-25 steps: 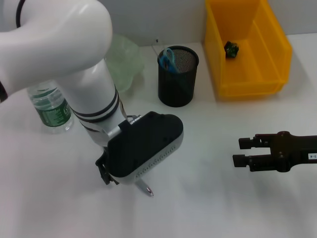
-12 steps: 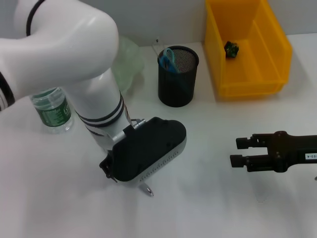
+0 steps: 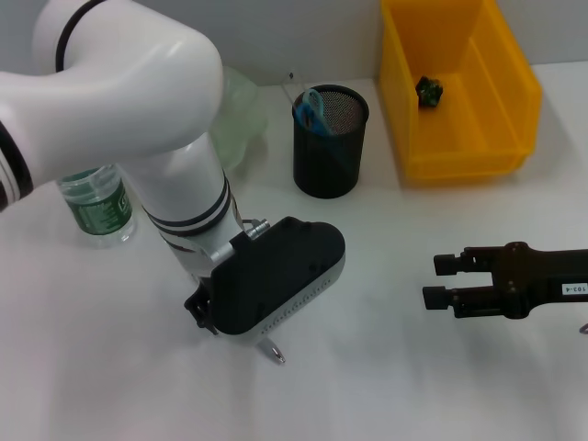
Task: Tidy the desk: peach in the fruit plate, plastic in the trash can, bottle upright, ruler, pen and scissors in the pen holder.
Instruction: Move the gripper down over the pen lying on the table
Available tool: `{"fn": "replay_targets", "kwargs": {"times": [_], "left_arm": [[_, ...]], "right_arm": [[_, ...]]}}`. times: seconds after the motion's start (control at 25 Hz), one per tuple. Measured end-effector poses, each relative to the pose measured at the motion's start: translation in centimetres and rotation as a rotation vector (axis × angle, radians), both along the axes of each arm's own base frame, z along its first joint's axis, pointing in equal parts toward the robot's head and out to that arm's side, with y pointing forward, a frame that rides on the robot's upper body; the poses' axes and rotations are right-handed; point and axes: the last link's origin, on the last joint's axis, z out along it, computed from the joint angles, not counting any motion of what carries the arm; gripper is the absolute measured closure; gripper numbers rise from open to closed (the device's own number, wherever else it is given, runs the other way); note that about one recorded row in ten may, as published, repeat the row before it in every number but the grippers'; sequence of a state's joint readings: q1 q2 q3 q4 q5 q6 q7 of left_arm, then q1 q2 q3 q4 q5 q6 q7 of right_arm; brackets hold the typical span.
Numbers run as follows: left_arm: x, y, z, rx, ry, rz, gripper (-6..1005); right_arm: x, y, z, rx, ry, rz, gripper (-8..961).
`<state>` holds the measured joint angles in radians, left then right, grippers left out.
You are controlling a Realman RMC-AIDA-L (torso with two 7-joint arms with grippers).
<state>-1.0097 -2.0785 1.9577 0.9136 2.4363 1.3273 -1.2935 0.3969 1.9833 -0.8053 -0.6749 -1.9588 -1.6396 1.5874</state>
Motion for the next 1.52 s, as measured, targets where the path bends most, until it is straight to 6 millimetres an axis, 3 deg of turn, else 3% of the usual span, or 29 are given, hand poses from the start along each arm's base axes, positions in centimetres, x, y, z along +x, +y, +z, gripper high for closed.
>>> {"fn": "replay_targets", "kwargs": {"times": [0.32,1.52], "left_arm": [[-0.18,0.07,-0.24,0.010,0.010,-0.001,558],[-0.13,0.37,-0.48,0.034,0.037,-0.012,773]], "right_arm": [[-0.09,0.02,-0.11,-0.002,0.003,0.001,216],[-0.53,0.34,-0.38,0.006,0.006,0.024,217]]}}
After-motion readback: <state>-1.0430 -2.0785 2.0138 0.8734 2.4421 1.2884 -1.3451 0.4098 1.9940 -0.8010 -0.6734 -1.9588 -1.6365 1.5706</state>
